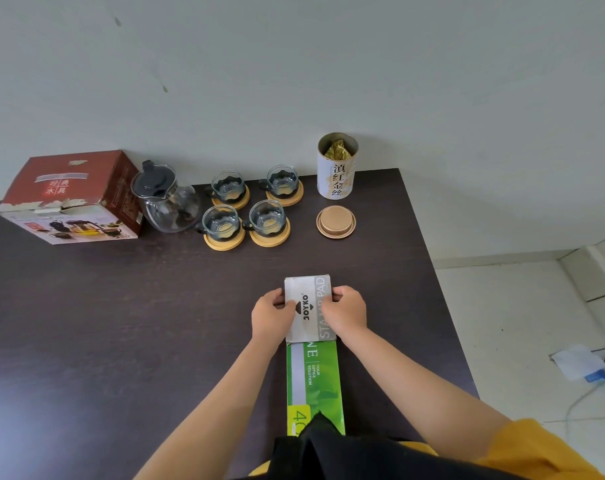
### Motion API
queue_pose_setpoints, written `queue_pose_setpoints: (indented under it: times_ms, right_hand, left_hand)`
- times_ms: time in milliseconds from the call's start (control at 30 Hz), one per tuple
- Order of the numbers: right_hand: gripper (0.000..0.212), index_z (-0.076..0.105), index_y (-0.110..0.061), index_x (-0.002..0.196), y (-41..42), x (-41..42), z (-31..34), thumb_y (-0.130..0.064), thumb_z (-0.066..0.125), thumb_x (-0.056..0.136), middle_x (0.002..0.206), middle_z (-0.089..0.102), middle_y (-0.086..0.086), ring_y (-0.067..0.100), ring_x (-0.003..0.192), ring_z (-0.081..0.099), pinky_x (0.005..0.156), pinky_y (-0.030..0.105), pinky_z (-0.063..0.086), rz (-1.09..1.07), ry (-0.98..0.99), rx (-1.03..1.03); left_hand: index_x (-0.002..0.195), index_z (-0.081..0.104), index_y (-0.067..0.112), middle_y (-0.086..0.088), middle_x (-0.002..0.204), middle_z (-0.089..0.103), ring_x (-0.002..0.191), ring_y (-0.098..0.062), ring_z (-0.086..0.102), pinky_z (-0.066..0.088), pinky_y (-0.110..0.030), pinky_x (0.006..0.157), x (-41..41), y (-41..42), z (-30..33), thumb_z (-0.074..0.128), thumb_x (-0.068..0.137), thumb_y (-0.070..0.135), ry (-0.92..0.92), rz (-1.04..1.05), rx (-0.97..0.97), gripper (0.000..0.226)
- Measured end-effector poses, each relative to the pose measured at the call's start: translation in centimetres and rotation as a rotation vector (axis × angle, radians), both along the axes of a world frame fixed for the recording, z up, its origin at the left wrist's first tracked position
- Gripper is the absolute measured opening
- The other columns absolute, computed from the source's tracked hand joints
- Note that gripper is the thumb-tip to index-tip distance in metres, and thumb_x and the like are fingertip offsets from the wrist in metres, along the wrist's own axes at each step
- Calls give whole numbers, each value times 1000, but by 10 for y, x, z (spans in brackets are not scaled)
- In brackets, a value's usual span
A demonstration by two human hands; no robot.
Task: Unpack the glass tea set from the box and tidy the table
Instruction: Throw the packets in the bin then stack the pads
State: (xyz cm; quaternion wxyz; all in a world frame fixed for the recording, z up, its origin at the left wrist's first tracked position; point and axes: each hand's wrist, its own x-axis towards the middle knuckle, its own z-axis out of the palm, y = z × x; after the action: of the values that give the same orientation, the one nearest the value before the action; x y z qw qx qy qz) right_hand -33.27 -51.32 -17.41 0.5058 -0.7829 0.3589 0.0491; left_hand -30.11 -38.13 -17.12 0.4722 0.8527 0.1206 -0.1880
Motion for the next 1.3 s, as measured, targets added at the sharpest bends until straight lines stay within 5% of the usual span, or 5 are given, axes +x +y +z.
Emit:
queue_pose_setpoints:
  times_ms: [167, 500, 633, 1033, 1300]
  right_hand:
    - [21, 63, -1, 75, 1, -3, 2, -18, 54, 84, 74, 65, 10, 18, 59, 55, 46, 26, 36, 31, 92, -2]
    - [25, 71, 3, 75, -2, -1, 6, -13, 52, 70, 76, 72, 15, 27, 66, 70, 48, 24, 42, -54, 135, 193]
    - [20, 66, 0, 67, -12, 1, 14, -13, 51, 68, 76, 71, 15, 20, 58, 66, 43, 20, 38, -116, 90, 198]
    - [8, 62, -16, 84, -105, 42, 42, -10, 61, 80, 85, 68, 1, 16, 78, 66, 58, 24, 47, -211, -107, 77]
    - [29, 64, -5, 110, -177, 101, 35, -14, 60, 83, 99, 70, 5, 20, 90, 67, 62, 22, 44, -287, -138, 56]
  left_hand:
    - [83, 69, 6, -4, 83, 71, 82, -24, 63, 44, -27, 66, -10, 1, -5, 60, 82, 18, 13, 32, 89, 15]
    - [65, 61, 11, 4, 62, 60, 59, -13, 53, 40, -24, 51, -2, -7, 0, 63, 80, 14, 96, 36, 59, 16]
    - [84, 66, 18, 4, 82, 68, 79, -15, 64, 55, -33, 74, 5, -19, 5, 66, 80, 17, 76, 60, -12, 4]
    - [83, 67, 22, 4, 83, 68, 86, -18, 66, 54, -37, 79, 59, -117, 29, 63, 82, 15, -76, -101, -85, 8]
    - [127, 51, 8, -3, 112, 65, 108, -22, 59, 45, -30, 90, 114, -191, 30, 56, 88, 16, 33, -95, -237, 40]
